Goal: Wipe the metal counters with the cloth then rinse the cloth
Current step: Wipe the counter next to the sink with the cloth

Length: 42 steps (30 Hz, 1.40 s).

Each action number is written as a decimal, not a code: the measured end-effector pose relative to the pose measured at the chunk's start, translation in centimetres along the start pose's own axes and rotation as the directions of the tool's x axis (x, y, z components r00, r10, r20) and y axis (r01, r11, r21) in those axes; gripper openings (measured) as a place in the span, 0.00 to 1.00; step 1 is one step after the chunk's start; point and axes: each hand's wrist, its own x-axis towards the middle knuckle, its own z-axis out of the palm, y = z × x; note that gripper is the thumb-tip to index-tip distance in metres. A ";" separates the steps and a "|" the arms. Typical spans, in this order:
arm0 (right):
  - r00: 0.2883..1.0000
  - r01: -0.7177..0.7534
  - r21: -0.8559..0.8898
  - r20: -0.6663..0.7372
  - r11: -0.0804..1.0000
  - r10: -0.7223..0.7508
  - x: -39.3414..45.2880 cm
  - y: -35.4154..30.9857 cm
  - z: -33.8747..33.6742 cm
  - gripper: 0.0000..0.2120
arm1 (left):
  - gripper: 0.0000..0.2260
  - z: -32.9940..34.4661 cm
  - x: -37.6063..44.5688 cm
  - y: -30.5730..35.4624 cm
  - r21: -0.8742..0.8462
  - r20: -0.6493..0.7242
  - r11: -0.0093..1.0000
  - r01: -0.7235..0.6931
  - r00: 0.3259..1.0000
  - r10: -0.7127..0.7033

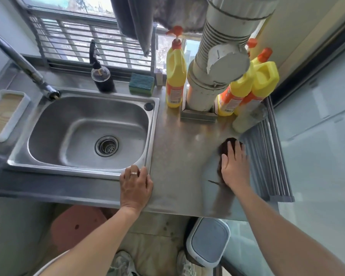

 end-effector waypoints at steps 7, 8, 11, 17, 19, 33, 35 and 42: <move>0.966 -0.235 0.088 -0.089 0.968 0.243 -2.6 -7.5 2.6 0.32 | 0.05 0.8 0.0 0.1 -0.076 -0.047 0.997 0.033 0.998 -0.037; 0.983 -0.157 0.078 -0.088 0.985 0.163 -2.8 -9.8 3.3 0.32 | 0.05 0.9 -0.1 0.0 -0.087 -0.051 0.996 0.033 0.998 -0.037; 0.992 0.118 0.108 -0.063 0.987 -0.112 -3.8 -17.0 4.9 0.30 | 0.05 0.9 -0.2 -0.3 -0.120 -0.024 0.992 0.033 0.999 -0.036; 0.899 0.432 0.169 0.001 0.886 -0.438 -8.7 -18.8 5.7 0.29 | 0.09 -0.2 -0.6 -0.4 -0.129 0.001 0.991 0.022 1.000 -0.022; 0.853 0.513 0.154 0.018 0.844 -0.522 -9.9 -16.2 5.3 0.28 | 0.10 -0.4 -0.8 0.0 -0.114 0.014 0.993 0.045 0.999 -0.043; 0.945 -0.261 0.163 -0.159 0.952 0.286 -10.5 1.1 2.8 0.27 | 0.12 -0.3 -2.3 1.0 -0.174 0.044 0.978 0.114 0.993 -0.108; 0.921 -0.313 0.221 -0.168 0.924 0.352 -11.2 -1.6 3.3 0.26 | 0.13 -0.4 -2.4 0.7 -0.195 0.036 0.977 0.088 0.996 -0.083; 0.986 0.003 0.220 -0.163 0.975 0.034 -14.4 -14.2 6.0 0.29 | 0.20 -1.3 -2.4 -1.8 -0.273 0.050 0.962 -0.030 0.998 0.045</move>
